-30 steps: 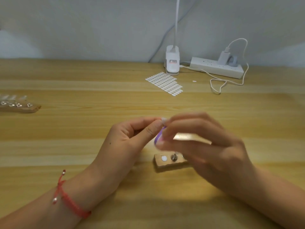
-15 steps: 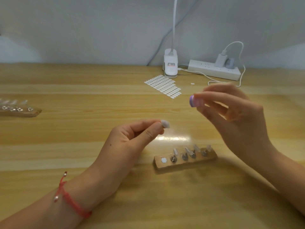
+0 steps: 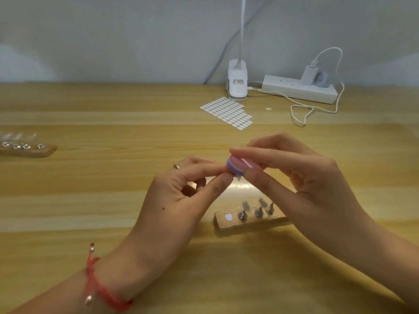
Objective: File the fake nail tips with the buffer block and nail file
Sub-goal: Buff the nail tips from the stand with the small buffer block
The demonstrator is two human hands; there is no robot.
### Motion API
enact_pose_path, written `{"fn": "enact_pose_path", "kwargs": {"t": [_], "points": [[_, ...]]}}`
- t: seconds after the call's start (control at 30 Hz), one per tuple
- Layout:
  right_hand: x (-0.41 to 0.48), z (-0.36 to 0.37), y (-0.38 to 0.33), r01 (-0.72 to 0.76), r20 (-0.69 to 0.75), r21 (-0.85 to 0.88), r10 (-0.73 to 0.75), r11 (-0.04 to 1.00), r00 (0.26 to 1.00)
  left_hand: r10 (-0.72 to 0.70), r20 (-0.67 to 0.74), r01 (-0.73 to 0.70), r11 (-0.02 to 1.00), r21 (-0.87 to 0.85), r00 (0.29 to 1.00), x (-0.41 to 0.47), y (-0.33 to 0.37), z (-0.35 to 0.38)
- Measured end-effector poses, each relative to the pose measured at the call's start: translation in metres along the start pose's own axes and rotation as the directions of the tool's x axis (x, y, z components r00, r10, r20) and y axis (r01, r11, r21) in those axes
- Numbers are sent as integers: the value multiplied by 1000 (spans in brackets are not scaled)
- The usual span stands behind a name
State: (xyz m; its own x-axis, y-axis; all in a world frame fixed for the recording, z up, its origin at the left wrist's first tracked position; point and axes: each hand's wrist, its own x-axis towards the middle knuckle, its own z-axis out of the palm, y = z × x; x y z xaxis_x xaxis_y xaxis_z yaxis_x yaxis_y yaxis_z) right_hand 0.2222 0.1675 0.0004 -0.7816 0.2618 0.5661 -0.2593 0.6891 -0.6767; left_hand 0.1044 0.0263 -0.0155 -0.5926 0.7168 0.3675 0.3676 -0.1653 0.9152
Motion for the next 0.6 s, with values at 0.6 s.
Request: {"fn": "enact_pose_path", "kwargs": {"t": [0.6], "points": [[2,5,4,-95,-74,157,108,983,991,42,-27,-41,998,39,999,8,-4,-4]]}}
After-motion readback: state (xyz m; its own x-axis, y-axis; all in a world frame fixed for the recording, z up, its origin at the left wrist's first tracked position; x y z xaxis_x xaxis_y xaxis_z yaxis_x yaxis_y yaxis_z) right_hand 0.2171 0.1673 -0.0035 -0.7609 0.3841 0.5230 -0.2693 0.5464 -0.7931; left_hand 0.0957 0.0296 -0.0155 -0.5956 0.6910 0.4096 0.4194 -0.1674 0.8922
